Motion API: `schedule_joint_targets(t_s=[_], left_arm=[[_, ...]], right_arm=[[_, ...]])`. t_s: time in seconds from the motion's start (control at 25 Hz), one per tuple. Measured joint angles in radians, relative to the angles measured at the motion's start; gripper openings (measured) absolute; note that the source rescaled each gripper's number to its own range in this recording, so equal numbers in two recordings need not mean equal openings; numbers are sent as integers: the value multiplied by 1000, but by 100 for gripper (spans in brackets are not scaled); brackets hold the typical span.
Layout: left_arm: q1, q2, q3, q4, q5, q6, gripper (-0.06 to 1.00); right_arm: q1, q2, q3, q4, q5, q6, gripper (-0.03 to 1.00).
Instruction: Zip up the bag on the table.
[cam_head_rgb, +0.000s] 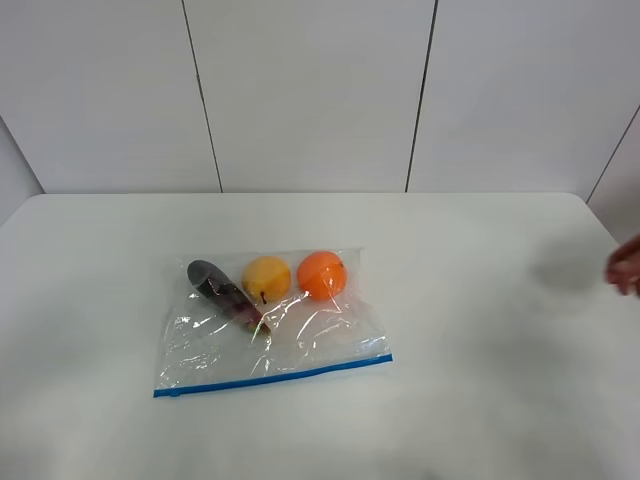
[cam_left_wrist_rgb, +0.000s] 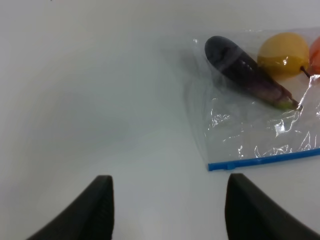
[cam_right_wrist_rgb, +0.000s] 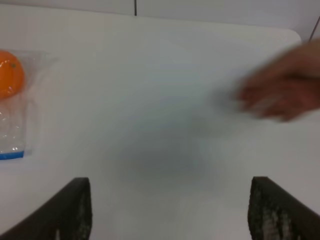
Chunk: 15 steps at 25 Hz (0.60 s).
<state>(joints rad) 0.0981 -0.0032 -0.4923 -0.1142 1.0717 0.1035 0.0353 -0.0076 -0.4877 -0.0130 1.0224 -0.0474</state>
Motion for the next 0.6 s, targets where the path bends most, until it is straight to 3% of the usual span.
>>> schedule_joint_targets(t_s=[0.6], left_arm=[[0, 0, 0, 0, 0, 0, 63]], right_arm=[[0, 0, 0, 0, 0, 0, 79]])
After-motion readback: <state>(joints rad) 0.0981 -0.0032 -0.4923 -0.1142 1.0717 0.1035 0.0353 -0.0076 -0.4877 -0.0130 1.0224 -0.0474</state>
